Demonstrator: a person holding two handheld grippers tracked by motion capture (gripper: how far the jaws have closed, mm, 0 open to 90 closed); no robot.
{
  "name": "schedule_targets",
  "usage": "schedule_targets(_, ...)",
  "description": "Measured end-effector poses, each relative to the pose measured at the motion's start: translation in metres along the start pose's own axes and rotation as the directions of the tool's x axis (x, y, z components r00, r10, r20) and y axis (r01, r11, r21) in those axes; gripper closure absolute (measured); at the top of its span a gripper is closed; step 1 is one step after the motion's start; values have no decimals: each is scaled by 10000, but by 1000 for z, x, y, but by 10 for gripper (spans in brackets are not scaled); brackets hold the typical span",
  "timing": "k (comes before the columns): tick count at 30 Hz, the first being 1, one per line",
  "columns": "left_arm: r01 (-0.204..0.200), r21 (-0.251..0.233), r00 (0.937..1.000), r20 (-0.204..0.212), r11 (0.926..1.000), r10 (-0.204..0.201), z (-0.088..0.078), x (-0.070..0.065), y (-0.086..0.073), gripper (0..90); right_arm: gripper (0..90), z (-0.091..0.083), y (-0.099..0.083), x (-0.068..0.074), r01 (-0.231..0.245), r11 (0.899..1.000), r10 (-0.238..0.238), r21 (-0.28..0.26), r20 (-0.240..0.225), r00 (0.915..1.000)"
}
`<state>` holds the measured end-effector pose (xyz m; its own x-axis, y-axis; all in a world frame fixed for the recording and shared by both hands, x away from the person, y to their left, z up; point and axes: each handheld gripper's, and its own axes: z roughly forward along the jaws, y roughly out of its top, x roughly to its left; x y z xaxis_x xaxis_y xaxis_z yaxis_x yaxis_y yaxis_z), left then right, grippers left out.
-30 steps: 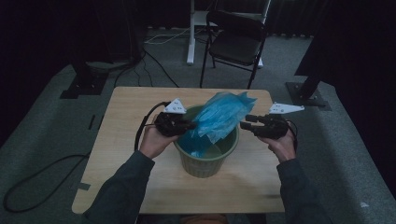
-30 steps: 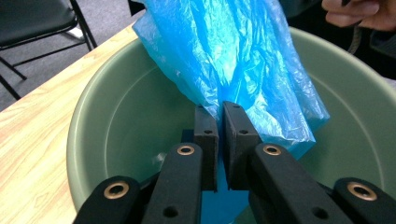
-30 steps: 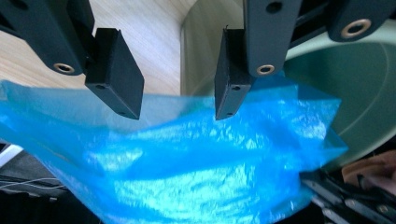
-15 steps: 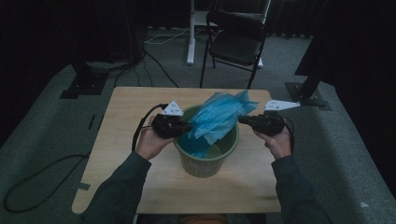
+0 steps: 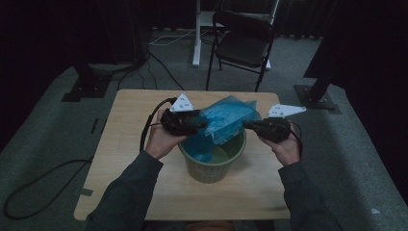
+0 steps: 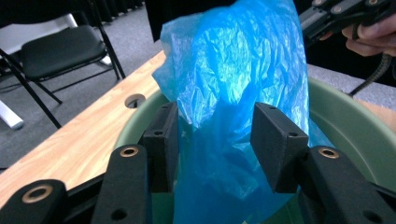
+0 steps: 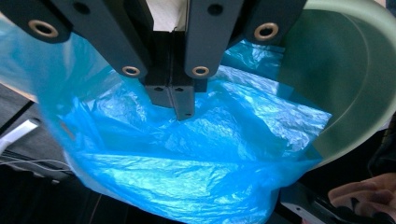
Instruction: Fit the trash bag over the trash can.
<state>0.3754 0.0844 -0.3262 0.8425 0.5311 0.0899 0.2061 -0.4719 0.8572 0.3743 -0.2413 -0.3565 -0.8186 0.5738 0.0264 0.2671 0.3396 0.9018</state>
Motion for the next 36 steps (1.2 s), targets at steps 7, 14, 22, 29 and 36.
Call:
schedule_targets(7,225,-170,9995,-206,9996,-228,-8,6,-4,489,900,-11,-3,-7,-182,9998,184,-109,164,9997)
schedule_targets(14,-149,-195,9998,160,9997,152,6,-6,9,459,900,4,0,3,177,9997,-174,180,-181,9997)
schedule_targets(22,-738,-77,9973,40,9972,738,29,-24,28,395,900,15,7,13,470,9985,-457,277,-475,9978)
schedule_targets(29,-1224,877,9846,-1143,9886,1321,52,-37,34,722,900,14,7,15,563,9981,-548,247,-575,9968)
schedule_targets(36,-248,332,9907,-1326,9991,290,25,-17,14,889,900,4,-4,13,453,9982,-435,381,-457,9980)
